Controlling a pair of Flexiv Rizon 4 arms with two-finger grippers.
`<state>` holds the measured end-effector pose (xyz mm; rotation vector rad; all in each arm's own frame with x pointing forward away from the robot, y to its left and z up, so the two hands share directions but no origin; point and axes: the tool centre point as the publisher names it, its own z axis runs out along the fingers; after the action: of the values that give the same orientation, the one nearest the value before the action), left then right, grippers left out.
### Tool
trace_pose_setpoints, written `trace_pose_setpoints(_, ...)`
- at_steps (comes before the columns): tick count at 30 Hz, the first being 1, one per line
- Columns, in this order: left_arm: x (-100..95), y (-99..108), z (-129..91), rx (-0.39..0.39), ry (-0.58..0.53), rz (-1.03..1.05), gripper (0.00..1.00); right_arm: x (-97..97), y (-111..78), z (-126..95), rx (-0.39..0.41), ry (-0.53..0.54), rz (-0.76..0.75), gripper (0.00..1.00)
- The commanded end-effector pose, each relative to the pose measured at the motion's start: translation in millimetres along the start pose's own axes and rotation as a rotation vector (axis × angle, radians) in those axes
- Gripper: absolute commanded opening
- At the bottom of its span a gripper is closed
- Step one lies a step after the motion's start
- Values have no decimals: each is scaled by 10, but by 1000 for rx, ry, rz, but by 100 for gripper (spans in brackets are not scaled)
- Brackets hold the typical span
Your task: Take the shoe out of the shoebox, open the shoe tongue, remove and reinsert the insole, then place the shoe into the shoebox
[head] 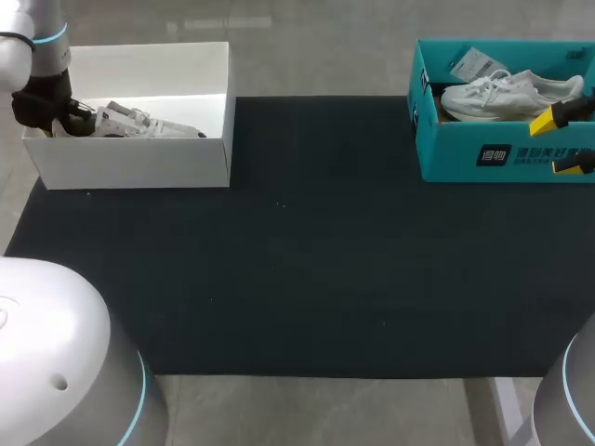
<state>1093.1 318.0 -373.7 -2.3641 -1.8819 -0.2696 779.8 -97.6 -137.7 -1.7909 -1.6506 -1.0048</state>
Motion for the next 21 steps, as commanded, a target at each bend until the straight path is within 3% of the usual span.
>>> trace_pose_setpoints(1, -61, -22, 141, 4, 18, 9, 0, 1, -4, 5, -1, -2, 1, 100)
trace_pose_setpoints(6, -109, -19, 265, 40, 27, 25, 0, 1, -4, 5, -1, -2, 1, 100)
trace_pose_setpoints(7, -117, -12, 280, 44, 28, 25, 4, 1, -4, 5, -1, -2, 1, 100)
trace_pose_setpoints(9, -121, 2, 307, 58, 44, 36, 46, 1, -4, 5, -1, -2, 1, 100)
trace_pose_setpoints(10, -116, 12, 315, 68, 43, 36, 62, 1, -4, 5, -1, -2, 1, 100)
trace_pose_setpoints(14, -63, 35, 222, 66, 39, 41, 100, 1, -4, 5, -1, -2, 1, 100)
trace_pose_setpoints(21, -33, 19, -121, 27, -6, 40, 100, 1, -4, 5, -1, -2, 1, 100)
